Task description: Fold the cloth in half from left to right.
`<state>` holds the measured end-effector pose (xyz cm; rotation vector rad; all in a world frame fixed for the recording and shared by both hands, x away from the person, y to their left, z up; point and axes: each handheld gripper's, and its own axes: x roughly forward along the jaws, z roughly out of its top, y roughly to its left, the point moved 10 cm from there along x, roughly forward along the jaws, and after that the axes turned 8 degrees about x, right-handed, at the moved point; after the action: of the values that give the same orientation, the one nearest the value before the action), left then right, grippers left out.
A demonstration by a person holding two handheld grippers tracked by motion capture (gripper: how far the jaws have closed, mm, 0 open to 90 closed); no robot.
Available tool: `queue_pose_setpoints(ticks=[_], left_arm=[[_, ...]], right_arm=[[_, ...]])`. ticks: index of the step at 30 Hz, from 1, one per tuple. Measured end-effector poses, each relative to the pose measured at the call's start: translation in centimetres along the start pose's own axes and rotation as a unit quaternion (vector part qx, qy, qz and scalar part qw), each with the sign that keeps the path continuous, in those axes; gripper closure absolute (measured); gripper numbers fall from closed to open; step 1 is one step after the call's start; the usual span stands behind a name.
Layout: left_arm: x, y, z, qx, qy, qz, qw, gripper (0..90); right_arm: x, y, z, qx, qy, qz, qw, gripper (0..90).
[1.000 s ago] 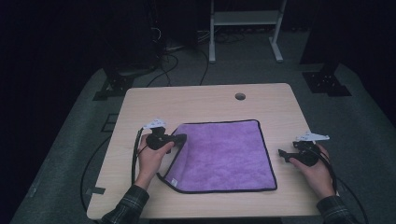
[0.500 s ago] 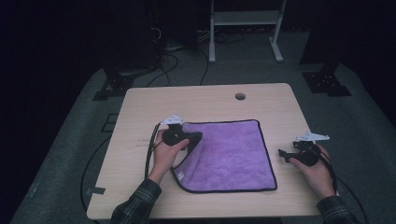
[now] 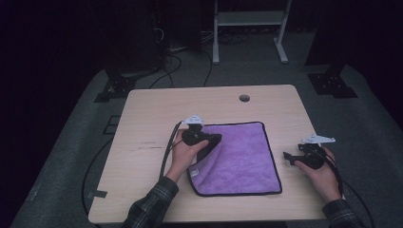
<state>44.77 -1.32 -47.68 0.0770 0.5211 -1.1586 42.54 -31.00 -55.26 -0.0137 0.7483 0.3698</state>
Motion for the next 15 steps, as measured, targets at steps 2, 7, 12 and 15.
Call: queue_pose_setpoints(ticks=[2, 7, 12, 15], left_arm=[[0.4, -0.1, 0.1, -0.001, 0.0, -0.002, 1.0, 87.8], [2.0, -0.6, 0.4, 0.0, 0.003, -0.012, 0.9999, 87.8], [3.5, -1.2, 1.0, 0.001, 0.002, -0.024, 0.9997, 87.9], [4.4, -1.5, 1.4, 0.002, 0.002, -0.03, 0.9995, 87.9]], right_arm=[[0.0, 0.0, 0.0, 0.0, 0.0, 0.0, 1.0, 22.8], [0.0, 0.0, 0.0, 0.0, 0.0, 0.0, 1.0, 22.8], [0.0, 0.0, 0.0, 0.0, 0.0, 0.0, 1.0, 22.8], [0.0, 0.0, 0.0, 0.0, 0.0, 0.0, 1.0, 22.7]])
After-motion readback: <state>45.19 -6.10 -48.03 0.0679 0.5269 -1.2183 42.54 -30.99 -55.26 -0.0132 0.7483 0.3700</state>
